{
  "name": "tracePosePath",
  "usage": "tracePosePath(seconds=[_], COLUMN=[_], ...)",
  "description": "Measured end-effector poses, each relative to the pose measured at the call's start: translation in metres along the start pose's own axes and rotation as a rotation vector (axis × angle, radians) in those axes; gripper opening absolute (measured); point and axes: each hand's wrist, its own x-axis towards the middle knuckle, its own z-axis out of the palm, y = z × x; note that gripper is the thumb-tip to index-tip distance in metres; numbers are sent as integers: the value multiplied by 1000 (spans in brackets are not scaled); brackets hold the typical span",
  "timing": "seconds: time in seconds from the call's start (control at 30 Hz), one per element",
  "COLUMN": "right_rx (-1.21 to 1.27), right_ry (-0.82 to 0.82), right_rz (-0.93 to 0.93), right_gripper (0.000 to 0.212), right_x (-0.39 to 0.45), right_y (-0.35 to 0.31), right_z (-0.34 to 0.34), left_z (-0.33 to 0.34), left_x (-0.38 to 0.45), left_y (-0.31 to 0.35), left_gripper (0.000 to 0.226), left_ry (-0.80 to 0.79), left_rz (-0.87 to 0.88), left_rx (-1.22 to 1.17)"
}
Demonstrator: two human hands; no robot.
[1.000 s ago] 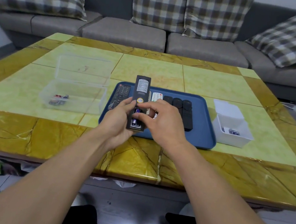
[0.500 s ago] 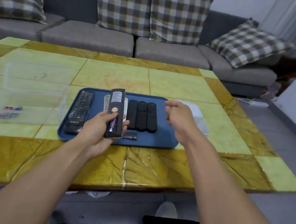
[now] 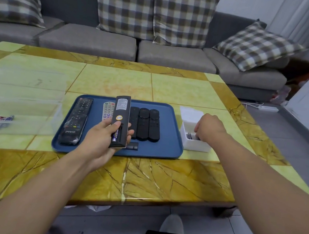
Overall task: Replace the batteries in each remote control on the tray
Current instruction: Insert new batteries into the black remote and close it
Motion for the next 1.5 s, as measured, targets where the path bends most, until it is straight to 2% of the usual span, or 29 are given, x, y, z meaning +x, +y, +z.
tracePosePath(seconds=[0.13, 0.3, 0.57, 0.73, 0.9, 1.07, 1.17, 1.27, 1.37, 1.43, 1.5], right_rx=[-53, -113, -151, -151, -197, -217, -49, 339, 834, 955, 1035], right_ry=[-135, -232, -131, -86, -152, -122, 14, 156, -49, -131, -133], right_rz=[-97, -146, -6, 85, 67, 65, 79, -110, -369, -485, -510], right_gripper=[14, 19, 28, 34, 44, 46, 33, 13, 16, 15, 16], right_x=[0, 1, 10, 2, 1, -9, -23, -54, -118, -144, -158], right_y=[-5, -9, -9, -14, -19, -20, -23, -41, -82, -107, -123], right_z=[1, 1, 13, 4, 4, -2, -20, -42, -55, -45, -25], left_z=[1, 0, -1, -1, 0, -1, -5, -8, -8, -8, -7], left_x=[0, -1, -6, -7, -12, -13, -12, -13, -16, -19, -22], left_y=[-1, 0, 3, 3, 5, 7, 8, 10, 11, 10, 10], left_gripper=[30, 31, 27, 37, 54, 60, 62, 55, 39, 36, 37], left_ry=[-10, -2, -6, -77, -159, -156, -138, -136, -158, -172, -179], left_rz=[5, 29, 43, -2, 20, 51, 48, 40, 36, 37, 42], left_rx=[23, 39, 12, -2, 40, 74, 44, -10, -35, -38, -54])
